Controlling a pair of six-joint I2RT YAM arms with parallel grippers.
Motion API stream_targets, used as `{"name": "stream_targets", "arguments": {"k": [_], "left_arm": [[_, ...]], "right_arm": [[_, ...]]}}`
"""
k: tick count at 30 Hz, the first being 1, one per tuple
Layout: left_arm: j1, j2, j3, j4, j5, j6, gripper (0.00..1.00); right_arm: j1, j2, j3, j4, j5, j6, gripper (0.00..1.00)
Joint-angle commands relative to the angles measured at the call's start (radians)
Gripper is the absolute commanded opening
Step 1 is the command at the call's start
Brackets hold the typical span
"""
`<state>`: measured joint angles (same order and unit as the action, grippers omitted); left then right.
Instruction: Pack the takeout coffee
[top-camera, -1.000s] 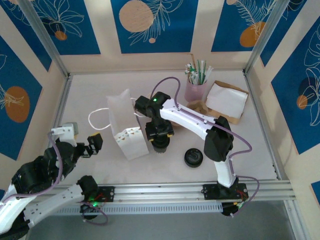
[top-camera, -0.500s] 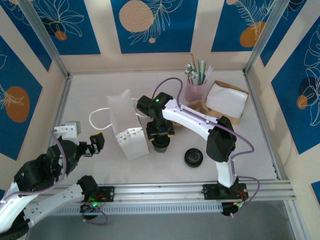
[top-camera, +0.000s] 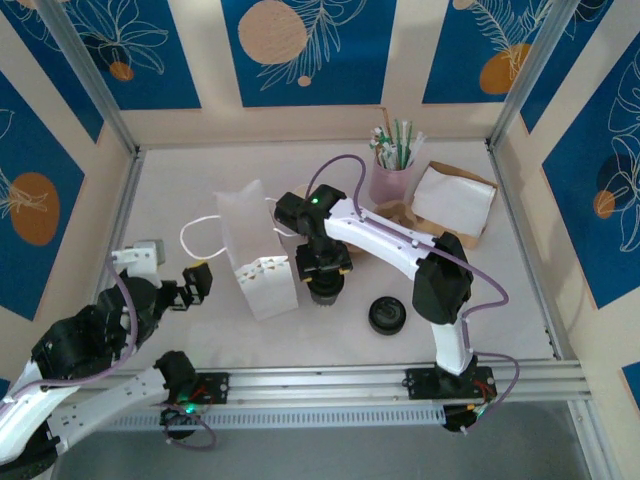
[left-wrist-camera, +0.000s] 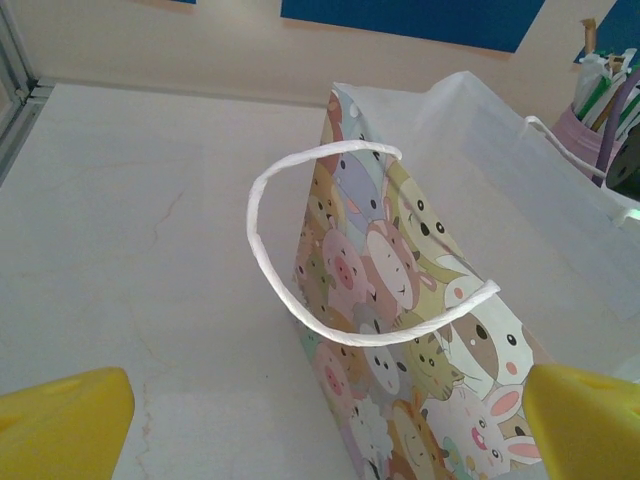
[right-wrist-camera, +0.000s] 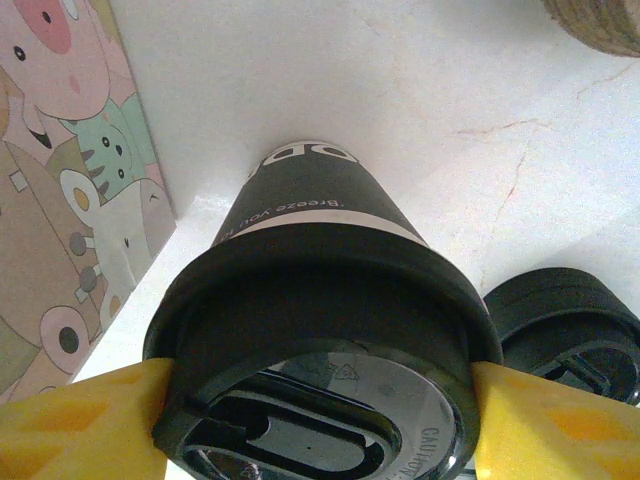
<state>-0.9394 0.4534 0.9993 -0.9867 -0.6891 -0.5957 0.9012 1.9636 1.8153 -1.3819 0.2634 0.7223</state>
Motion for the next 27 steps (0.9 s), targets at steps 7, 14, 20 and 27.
{"name": "stream_targets", "arguments": {"k": [7,14,20,27], "left_arm": [[-0.007,0.003,0.004,0.006,-0.004,0.009,1.0],[-0.007,0.009,0.009,0.006,-0.009,0.01,1.0],[-0.007,0.01,0.003,0.016,-0.008,0.009,1.0],[-0.007,0.017,0.003,0.023,-0.003,0.006,1.0]], "right_arm": [[-0.008,-0.018,-0.029,0.019,-0.011,-0.004,0.7],[-0.005,-0.074,-0.041,0.052,-0.022,-0.006,0.7],[-0.01,-0.078,-0.017,0.024,-0.012,-0.011,0.7],[-0.021,-0.083,-0.043,0.038,-0.014,-0.016,0.7]]}}
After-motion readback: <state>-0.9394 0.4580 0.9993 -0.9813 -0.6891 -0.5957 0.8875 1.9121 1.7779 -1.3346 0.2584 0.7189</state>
